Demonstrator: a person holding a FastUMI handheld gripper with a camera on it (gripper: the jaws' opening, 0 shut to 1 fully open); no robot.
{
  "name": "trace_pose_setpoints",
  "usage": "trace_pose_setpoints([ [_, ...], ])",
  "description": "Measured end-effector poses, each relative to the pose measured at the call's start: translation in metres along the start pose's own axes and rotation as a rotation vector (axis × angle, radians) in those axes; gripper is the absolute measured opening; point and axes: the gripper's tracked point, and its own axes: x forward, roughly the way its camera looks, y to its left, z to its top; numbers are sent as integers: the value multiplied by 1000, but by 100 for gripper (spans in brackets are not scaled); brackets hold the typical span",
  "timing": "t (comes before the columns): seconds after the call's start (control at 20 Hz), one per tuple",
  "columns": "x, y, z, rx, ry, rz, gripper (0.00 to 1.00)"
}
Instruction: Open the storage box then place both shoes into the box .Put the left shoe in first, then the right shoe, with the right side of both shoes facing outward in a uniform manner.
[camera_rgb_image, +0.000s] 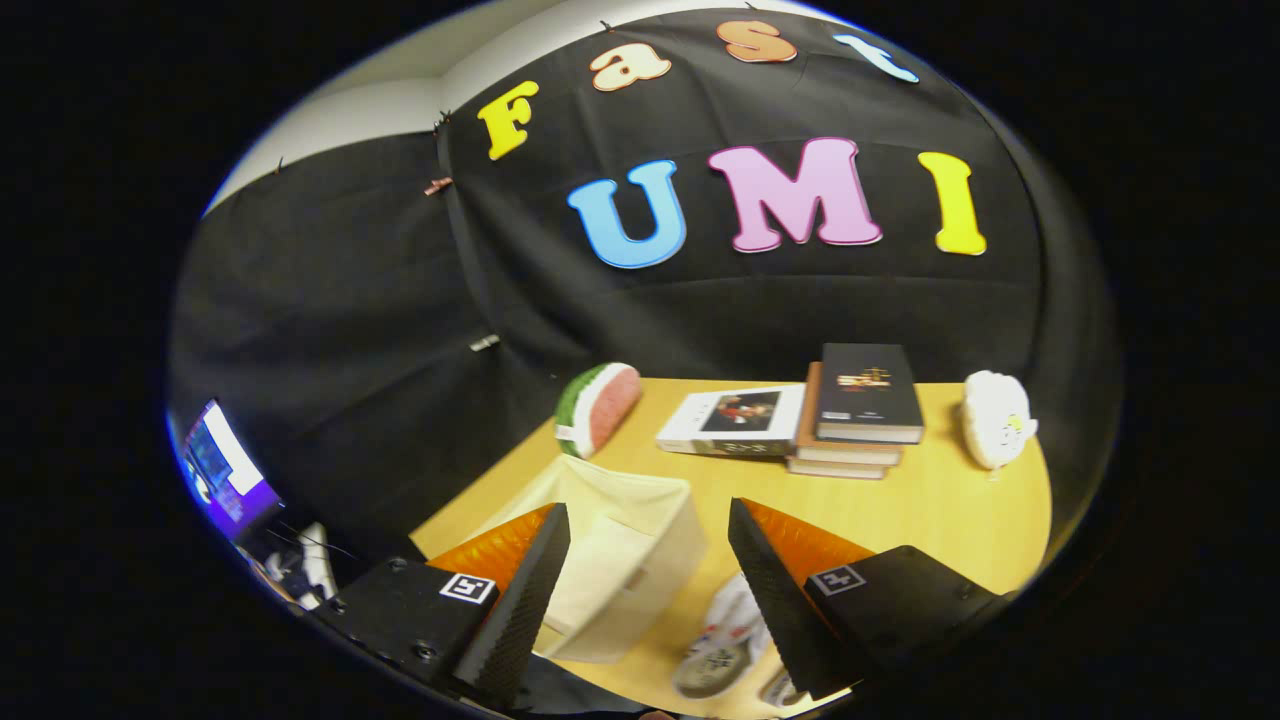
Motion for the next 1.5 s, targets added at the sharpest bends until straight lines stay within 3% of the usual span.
trace_pose_setpoints([
  [0.3,-19,-65,-103,67,187,-170,97],
  [0.45,-22,-74,-149,79,274,-191,95],
  [0.6,-10,-72,-181,53,338,-181,84],
  [0.95,41,-87,-217,-17,421,-243,70],
  [1.05,50,-92,-220,-11,421,-276,60],
  [1.15,58,-95,-223,16,419,-310,55],
  [1.3,64,-92,-229,84,424,-339,24],
  [1.35,61,-93,-227,112,424,-364,23],
  [1.5,60,-93,-224,242,433,-392,6],
])
